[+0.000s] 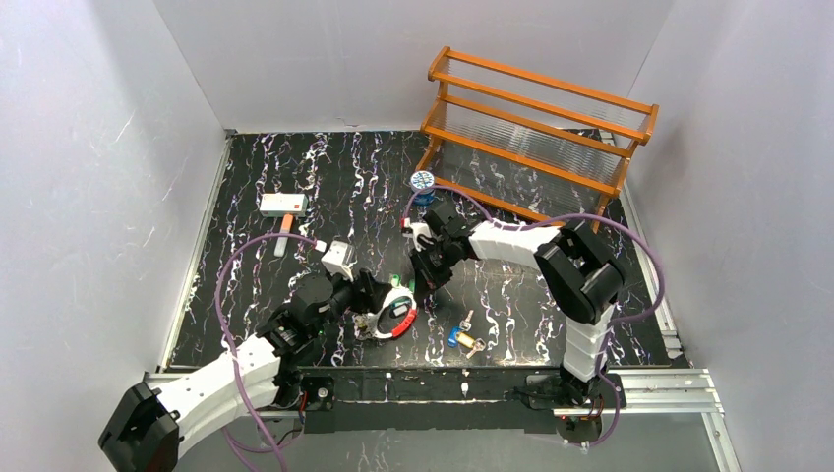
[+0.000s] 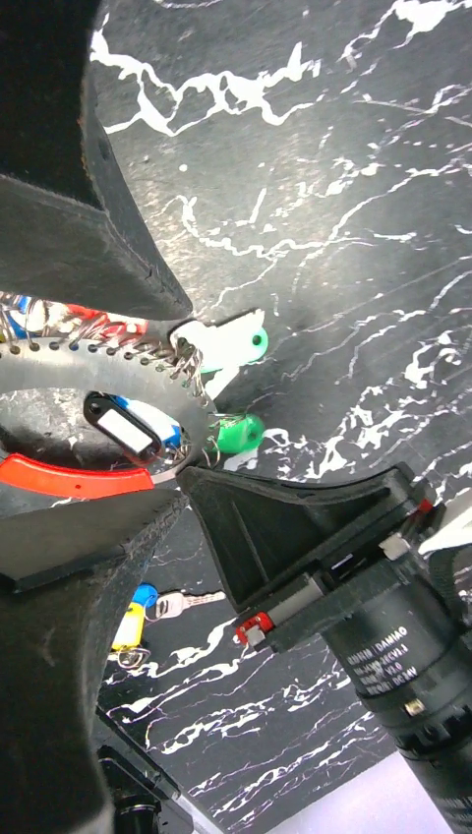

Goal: Put the keys on the keyring

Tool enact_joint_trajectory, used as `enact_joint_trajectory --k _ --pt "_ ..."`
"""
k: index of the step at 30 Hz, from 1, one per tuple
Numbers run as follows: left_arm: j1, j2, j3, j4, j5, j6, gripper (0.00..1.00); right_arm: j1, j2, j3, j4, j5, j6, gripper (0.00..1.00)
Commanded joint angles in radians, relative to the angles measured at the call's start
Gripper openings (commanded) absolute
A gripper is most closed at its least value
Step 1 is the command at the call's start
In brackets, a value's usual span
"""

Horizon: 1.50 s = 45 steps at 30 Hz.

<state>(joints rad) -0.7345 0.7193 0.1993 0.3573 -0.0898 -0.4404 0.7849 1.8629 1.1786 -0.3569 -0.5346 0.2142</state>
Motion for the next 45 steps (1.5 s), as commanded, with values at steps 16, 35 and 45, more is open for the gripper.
enact_joint_trajectory --k 16,35,45 --pt "0.006 0.021 -0.047 0.046 0.008 -0.124 0.58 -0.060 -0.118 -0.235 0.337 -0.058 0.230 0.43" --pt "0.006 0.037 -0.050 0.061 0.013 -0.126 0.58 -0.069 -0.019 -0.290 0.573 -0.158 0.394 0.29" --pt "0.006 0.053 -0.049 0.063 0.009 -0.124 0.58 -0.066 -0.045 -0.273 0.478 -0.079 0.331 0.28"
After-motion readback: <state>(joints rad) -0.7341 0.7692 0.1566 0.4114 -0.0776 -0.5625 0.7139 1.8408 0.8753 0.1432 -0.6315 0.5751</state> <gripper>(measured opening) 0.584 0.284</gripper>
